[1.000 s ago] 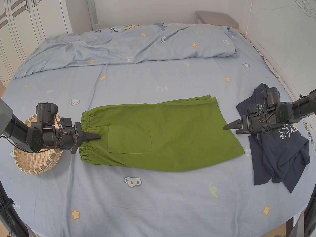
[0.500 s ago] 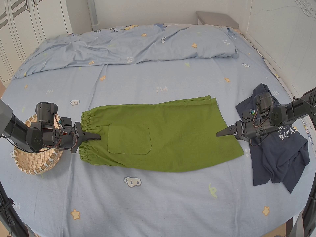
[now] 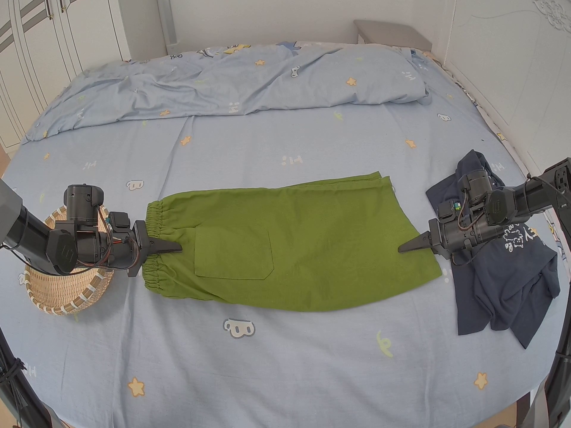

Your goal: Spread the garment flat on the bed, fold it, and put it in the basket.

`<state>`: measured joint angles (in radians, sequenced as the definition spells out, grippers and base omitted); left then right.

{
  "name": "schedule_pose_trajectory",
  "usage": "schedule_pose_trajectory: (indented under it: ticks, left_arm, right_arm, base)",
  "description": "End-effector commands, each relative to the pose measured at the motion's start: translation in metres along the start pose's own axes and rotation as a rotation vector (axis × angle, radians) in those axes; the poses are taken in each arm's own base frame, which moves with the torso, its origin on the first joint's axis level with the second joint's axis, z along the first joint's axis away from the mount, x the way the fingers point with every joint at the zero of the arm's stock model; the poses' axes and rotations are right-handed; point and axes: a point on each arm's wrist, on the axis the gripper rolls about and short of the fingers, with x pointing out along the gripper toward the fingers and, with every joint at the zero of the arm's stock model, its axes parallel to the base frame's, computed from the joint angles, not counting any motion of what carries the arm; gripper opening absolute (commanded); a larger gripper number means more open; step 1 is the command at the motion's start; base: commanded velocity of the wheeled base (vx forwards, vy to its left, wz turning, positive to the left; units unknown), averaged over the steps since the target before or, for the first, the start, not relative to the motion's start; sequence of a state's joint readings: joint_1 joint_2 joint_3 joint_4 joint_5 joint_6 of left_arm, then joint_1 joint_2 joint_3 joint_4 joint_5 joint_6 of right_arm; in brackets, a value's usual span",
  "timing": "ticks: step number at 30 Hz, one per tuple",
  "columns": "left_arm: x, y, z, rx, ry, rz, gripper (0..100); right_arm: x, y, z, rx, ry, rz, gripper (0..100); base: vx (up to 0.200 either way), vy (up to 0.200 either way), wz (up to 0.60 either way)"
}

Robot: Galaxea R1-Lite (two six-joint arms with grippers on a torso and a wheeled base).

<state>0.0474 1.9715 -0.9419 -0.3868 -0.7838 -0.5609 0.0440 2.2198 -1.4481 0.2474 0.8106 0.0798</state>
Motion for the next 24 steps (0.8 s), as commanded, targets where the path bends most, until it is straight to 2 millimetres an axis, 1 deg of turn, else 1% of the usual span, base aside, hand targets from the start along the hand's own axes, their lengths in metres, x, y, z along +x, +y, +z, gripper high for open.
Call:
schedule_pose_trajectory:
  ticks: [1, 4, 9, 11, 12, 13, 14, 15, 16, 17, 18, 20, 21, 22, 24]
  left_arm:
    - [0.000, 0.000, 0.000, 0.000, -0.001, -0.001, 0]
    - [0.000, 0.000, 0.000, 0.000, -0.001, -0.001, 0]
    - [0.000, 0.000, 0.000, -0.011, 0.008, 0.005, 0]
    - [-0.002, -0.001, -0.001, -0.034, 0.029, 0.017, 0]
    - [-0.004, -0.004, -0.001, -0.045, 0.039, 0.023, 0]
    - [-0.004, -0.004, -0.001, -0.045, 0.039, 0.023, 0]
    - [-0.012, -0.012, -0.003, -0.042, 0.051, 0.031, 0]
    - [-0.017, -0.014, -0.005, -0.035, 0.064, 0.041, 0]
    - [-0.017, -0.014, -0.005, -0.035, 0.064, 0.041, 0]
    - [-0.028, -0.011, -0.009, -0.020, 0.086, 0.070, 0]
    - [-0.030, -0.011, -0.009, -0.017, 0.092, 0.077, 0]
    - [-0.030, -0.011, -0.009, -0.017, 0.092, 0.077, 0]
    - [-0.051, -0.009, -0.021, 0.005, 0.153, 0.126, 0]
    - [-0.055, -0.009, -0.023, 0.005, 0.162, 0.133, 0]
    - [-0.068, -0.006, -0.033, 0.005, 0.204, 0.160, 0]
  right_arm:
    - [-0.002, -0.012, 0.005, 0.007, -0.021, -0.009, 0]
    - [-0.005, -0.015, 0.006, 0.010, -0.029, -0.011, 0]
    - [-0.006, -0.012, 0.004, 0.011, -0.025, -0.011, 0]
    - [-0.012, -0.002, -0.001, 0.008, -0.018, -0.007, 0]
    - [-0.023, 0.011, -0.004, -0.002, -0.024, -0.006, 0]
    - [-0.023, 0.011, -0.004, -0.002, -0.024, -0.006, 0]
    - [-0.037, 0.029, -0.011, -0.012, -0.027, -0.007, 0]
    - [-0.043, 0.035, -0.015, -0.014, -0.028, -0.008, 0]
    - [-0.043, 0.035, -0.015, -0.014, -0.028, -0.008, 0]
    - [-0.053, 0.046, -0.025, -0.009, -0.021, -0.008, 0]
    - [-0.056, 0.049, -0.028, -0.007, -0.018, -0.007, 0]
    - [-0.056, 0.049, -0.028, -0.007, -0.018, -0.007, 0]
    - [-0.069, 0.064, -0.054, 0.003, 0.014, -0.012, 0]
    - [-0.070, 0.065, -0.059, 0.005, 0.020, -0.016, 0]
    - [-0.071, 0.066, -0.082, 0.031, 0.060, -0.018, 0]
  base:
    - [0.000, 0.000, 0.00]
    - [0.000, 0.000, 0.00]
    - [0.000, 0.000, 0.00]
    - [0.000, 0.000, 0.00]
    - [0.000, 0.000, 0.00]
    - [0.000, 0.000, 0.00]
    - [0.000, 0.000, 0.00]
    - [0.000, 0.000, 0.00]
    - [0.000, 0.000, 0.00]
    - [0.000, 0.000, 0.00]
    - [0.000, 0.000, 0.00]
    - [0.000, 0.000, 0.00]
    - [0.000, 0.000, 0.00]
    - [0.000, 0.000, 0.00]
    - [0.000, 0.000, 0.00]
